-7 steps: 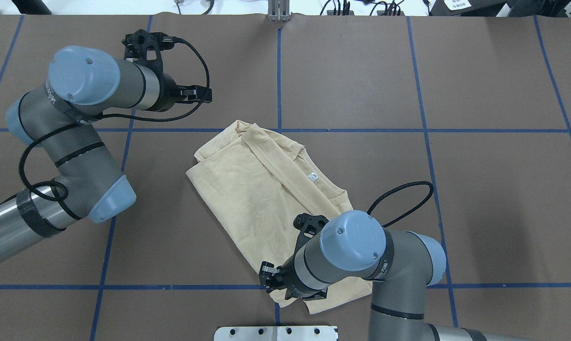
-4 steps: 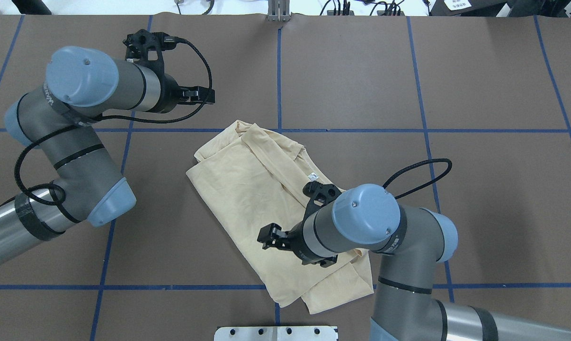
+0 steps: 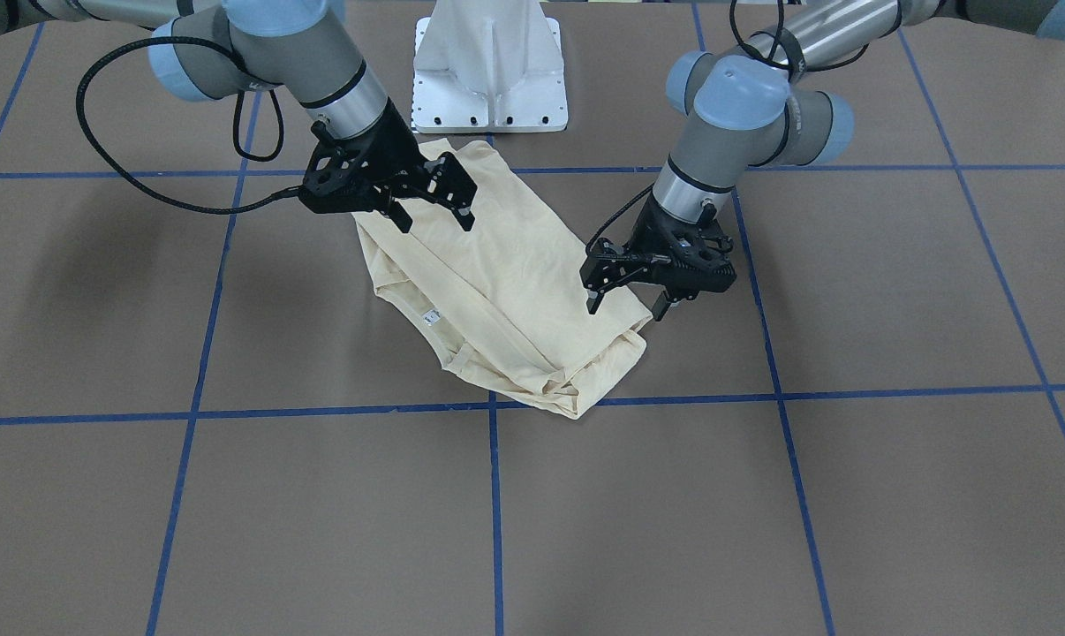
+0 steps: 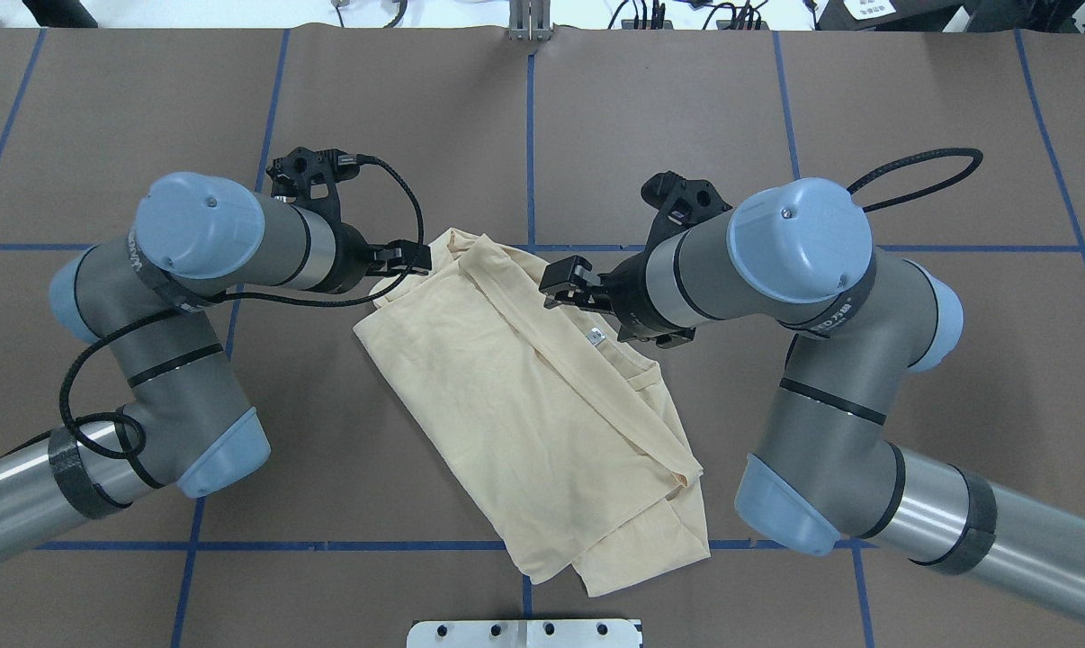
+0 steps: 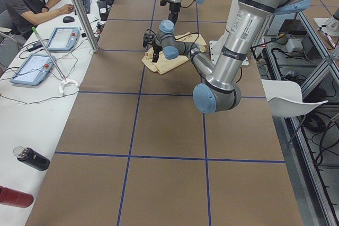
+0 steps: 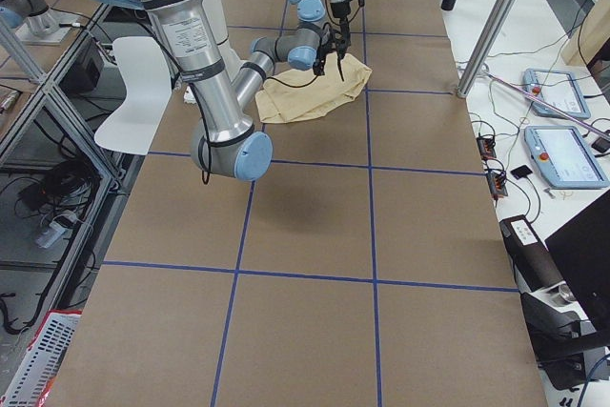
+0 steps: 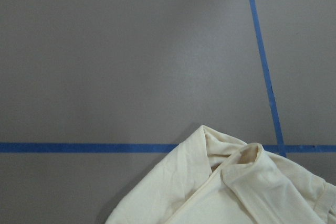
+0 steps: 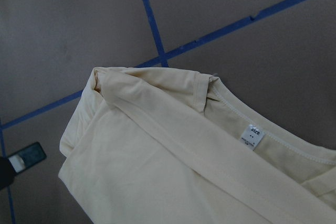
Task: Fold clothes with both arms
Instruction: 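Move both grippers to the shirt's far edge near the collar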
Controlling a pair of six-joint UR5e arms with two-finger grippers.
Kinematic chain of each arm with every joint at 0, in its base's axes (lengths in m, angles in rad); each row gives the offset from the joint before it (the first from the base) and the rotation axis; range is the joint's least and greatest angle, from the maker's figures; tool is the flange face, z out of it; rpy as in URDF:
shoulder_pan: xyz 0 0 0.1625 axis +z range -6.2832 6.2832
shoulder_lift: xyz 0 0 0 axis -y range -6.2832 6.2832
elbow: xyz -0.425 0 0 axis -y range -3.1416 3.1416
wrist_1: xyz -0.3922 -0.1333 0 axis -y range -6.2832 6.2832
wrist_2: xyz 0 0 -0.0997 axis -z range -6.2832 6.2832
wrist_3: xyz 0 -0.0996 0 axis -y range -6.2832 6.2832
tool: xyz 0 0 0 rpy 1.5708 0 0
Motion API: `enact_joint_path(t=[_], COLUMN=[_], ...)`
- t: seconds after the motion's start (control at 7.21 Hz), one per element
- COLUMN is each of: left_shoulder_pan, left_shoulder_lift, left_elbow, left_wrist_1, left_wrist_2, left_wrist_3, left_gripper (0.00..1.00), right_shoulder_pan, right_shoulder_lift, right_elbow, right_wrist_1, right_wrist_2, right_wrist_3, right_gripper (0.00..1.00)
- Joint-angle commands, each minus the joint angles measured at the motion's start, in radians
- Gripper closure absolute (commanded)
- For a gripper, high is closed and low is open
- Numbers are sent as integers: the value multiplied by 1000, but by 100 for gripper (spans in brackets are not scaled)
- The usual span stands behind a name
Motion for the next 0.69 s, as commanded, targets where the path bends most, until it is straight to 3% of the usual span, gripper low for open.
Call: enact_joint_path(t=[0.0, 0.56], left_shoulder_pan=[27, 48], left_shoulder_lift=[25, 35], left_elbow=[6, 56], left_wrist_1=[-1, -3], left_wrist_2=[-1, 1], left_wrist_3=[-31, -27], left_gripper=[1, 2], right_shoulder_pan=[14, 17], right_shoulder_lift=[4, 4], right_elbow=[-1, -2], right_wrist_1=[-2, -3], right_wrist_2=[-21, -21], right_wrist_3=[-7, -7], right_gripper=[0, 0])
